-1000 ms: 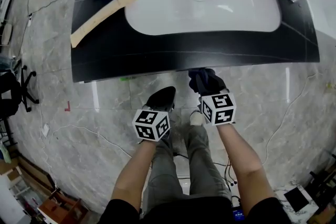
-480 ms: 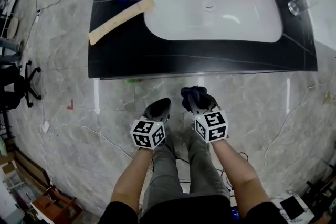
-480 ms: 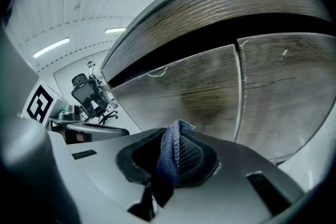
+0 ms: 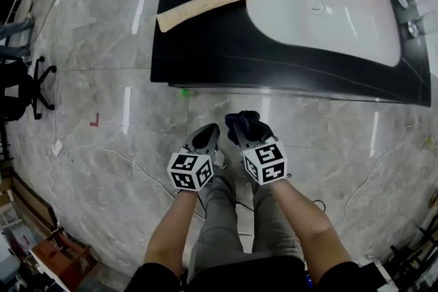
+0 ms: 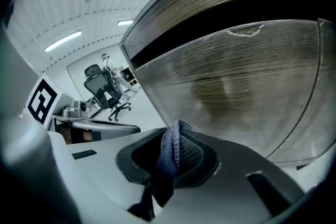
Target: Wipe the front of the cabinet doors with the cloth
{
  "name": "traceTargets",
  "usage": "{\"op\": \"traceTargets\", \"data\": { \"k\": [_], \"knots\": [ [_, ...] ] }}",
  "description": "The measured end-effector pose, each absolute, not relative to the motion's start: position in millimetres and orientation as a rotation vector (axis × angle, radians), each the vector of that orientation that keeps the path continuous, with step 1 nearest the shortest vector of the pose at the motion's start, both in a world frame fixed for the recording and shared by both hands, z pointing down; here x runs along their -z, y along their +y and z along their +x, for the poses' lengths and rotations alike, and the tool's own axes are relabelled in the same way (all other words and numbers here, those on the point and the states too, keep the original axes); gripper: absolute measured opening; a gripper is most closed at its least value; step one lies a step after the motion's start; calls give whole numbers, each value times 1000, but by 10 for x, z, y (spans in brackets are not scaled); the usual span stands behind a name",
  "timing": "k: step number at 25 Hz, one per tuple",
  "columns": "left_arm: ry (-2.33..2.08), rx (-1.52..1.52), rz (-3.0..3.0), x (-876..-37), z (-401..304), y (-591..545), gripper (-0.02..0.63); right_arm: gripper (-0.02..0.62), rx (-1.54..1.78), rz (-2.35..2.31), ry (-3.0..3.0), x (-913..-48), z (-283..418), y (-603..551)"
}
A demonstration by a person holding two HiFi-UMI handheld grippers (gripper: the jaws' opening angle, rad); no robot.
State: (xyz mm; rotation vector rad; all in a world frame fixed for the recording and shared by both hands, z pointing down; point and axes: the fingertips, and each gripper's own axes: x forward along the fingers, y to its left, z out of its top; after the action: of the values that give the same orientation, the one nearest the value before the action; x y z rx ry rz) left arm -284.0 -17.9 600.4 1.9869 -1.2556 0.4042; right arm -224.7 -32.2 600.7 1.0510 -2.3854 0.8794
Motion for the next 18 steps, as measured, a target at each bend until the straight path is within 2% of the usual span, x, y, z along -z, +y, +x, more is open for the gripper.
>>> {"op": "traceTargets", "data": {
  "k": [8, 18],
  "knots": [
    [-1310, -411, 1931, -6255, -3426, -163, 14, 51, -854, 987, -2387, -6218, -2879, -435],
    [-1318, -387, 1910, -6529, -3665, -384, 14, 51, -819, 980, -2360, -6533, -3312, -731]
  ]
}}
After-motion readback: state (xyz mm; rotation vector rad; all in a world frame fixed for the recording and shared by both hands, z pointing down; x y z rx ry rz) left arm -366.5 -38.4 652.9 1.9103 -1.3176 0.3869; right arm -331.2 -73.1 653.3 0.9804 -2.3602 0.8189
